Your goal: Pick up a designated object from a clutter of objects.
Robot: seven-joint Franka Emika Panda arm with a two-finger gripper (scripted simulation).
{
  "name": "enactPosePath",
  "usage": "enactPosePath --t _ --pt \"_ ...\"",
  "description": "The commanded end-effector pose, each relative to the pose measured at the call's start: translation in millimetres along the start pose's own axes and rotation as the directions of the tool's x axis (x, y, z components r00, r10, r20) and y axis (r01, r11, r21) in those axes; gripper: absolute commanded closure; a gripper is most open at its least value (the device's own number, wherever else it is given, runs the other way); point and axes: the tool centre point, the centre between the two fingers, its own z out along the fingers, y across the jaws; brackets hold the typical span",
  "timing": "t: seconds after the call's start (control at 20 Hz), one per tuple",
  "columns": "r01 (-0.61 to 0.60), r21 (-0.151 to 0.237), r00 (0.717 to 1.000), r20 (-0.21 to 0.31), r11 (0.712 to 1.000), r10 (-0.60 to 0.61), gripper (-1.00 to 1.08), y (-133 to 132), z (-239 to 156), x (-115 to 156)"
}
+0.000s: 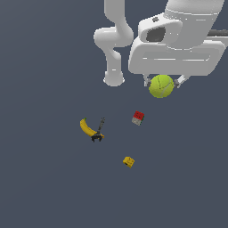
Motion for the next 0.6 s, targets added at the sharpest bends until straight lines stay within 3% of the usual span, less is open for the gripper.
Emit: enactPosePath --t 0.0,0.55 --pt "-0.001 0.0 1.0 0.0 1.0 0.001 1.08 -13 -16 -1" --pt "-0.001 0.002 1.0 0.0 1.0 0.001 1.08 -39 -45 -1"
